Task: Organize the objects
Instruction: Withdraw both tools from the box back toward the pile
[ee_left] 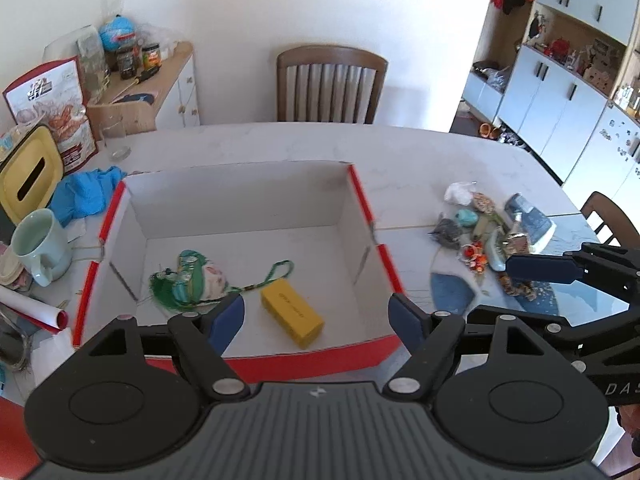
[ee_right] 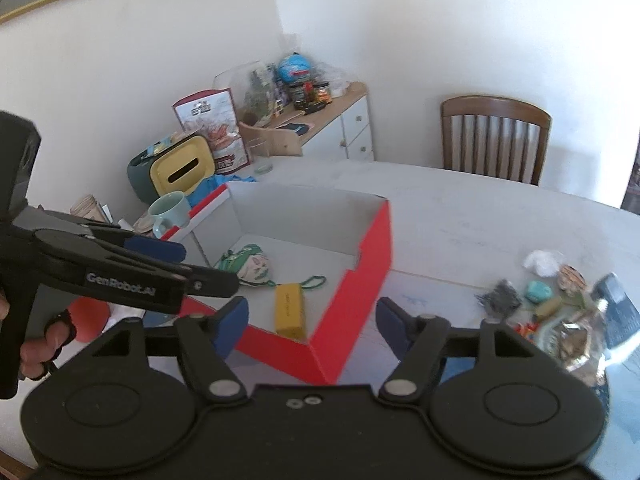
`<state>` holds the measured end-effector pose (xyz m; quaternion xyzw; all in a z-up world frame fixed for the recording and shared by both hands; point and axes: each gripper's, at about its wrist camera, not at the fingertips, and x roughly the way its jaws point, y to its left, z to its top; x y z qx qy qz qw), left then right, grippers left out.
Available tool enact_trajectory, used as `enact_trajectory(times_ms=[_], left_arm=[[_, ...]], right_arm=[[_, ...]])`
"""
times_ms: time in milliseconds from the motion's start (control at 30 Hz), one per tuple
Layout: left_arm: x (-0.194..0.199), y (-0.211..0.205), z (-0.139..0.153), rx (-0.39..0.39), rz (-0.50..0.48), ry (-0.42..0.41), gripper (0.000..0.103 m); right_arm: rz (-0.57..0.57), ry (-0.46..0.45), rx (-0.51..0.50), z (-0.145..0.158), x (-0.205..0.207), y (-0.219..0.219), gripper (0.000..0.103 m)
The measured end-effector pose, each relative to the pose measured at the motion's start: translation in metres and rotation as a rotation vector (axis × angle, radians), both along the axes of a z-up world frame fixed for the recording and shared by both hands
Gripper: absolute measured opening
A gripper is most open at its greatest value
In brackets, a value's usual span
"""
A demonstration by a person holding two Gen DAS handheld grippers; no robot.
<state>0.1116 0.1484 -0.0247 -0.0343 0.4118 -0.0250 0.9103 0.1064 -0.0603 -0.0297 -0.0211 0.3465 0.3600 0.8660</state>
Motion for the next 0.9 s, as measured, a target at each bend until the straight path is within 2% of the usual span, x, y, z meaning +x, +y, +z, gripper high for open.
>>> enact_trajectory(times_ms=[367,500,667,900], left_arm=[[-0.003,-0.054,-0.005,-0.030,-0.041,-0.030,0.088],[0.001,-0.074,-0.008,-0.069,-0.072,-0.038,0.090],[0.010,-0.099,-0.013,-0.098,-0.096,-0.044,0.100],[0.031,-0.134,-0.018,-0.076,-0.110,-0.082,0.101]], right_arm=[[-0.100,-0.012,0.021,-0.009,-0.009,-0.071,0.092],[-0.142,-0.018,0.018,-0.015,-0.008,-0.102,0.096],[-0.200,-0.018,0.005,-0.021,-0.004,-0.141,0.097],[-0.273,-0.015,-0.030,-0.031,0.014,-0.191,0.097]])
